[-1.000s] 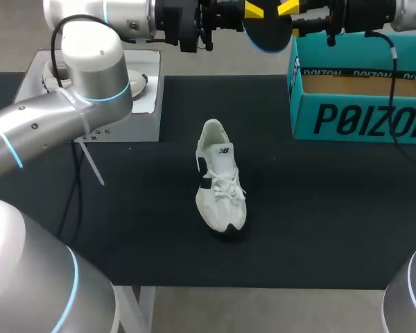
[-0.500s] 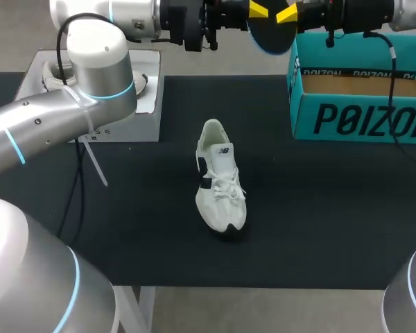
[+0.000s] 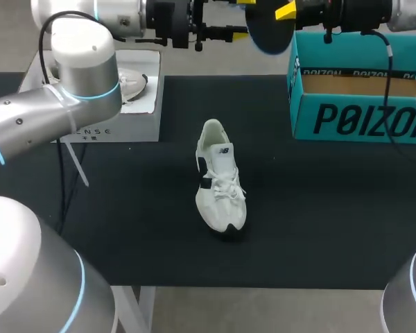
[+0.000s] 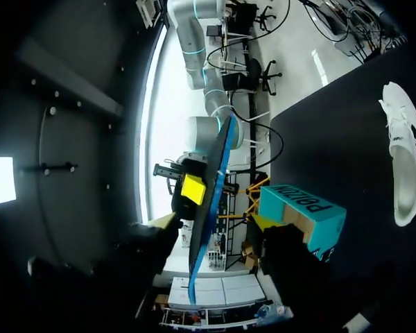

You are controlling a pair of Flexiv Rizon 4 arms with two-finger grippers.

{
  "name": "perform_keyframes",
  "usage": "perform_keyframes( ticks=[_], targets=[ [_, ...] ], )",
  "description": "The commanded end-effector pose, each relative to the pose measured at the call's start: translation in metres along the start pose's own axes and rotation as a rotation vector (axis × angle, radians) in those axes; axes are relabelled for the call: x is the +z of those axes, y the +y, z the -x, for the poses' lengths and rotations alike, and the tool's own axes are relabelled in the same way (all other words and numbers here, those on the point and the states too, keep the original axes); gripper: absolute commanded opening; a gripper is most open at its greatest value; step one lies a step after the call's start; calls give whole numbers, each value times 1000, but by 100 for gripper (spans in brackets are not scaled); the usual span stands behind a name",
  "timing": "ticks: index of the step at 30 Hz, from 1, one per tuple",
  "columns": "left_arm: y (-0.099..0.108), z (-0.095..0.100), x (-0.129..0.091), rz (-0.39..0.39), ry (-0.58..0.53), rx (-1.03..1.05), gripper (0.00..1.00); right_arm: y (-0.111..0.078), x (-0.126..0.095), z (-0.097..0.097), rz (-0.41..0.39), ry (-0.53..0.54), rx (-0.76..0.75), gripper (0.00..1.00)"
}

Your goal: Take the shoe out of the shoebox, open the shoe tongue, remove and reinsert the insole, then place the shoe into the shoebox

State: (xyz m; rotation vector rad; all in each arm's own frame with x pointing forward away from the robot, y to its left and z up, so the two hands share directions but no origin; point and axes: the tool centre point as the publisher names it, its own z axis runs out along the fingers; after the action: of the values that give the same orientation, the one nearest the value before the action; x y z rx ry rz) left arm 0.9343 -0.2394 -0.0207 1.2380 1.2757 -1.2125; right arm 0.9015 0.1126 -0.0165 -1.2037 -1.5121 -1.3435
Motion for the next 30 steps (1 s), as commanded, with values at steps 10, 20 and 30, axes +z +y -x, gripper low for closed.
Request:
perform_keyframes(
  ticks=[10,20,30],
  targets=[
    [-60,-47,-89,33,246,-195,100,7,3,-6,24,-12,-57,0],
    [-100,-77,-142,27,376,-223,100,8,8,-14,16,-52,-76,0],
    [-97,-81,-160,138,427,-273,100,-2,14,-21,30,-81,-74,0]
  ],
)
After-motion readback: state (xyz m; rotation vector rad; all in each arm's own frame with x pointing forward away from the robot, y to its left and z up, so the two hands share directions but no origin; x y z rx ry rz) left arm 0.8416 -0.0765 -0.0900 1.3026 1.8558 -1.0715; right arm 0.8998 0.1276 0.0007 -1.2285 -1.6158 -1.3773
